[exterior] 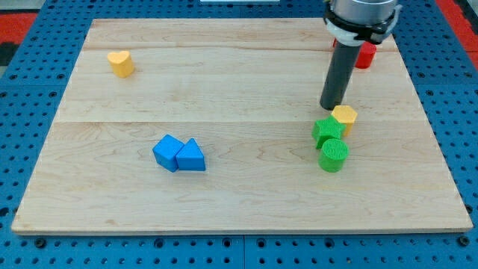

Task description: Push the yellow hexagon towards the green circle

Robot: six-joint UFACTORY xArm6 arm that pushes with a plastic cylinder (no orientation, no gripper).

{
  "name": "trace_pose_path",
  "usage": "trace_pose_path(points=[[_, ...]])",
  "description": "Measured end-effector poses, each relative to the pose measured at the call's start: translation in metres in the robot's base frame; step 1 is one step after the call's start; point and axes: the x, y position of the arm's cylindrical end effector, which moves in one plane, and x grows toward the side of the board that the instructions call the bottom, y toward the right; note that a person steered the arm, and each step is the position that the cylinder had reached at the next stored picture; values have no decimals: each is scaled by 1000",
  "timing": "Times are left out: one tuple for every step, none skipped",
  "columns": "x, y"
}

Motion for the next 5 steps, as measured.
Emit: trace_pose_path(points=[[12,-9],[12,20],[12,41],[20,41],[39,41]])
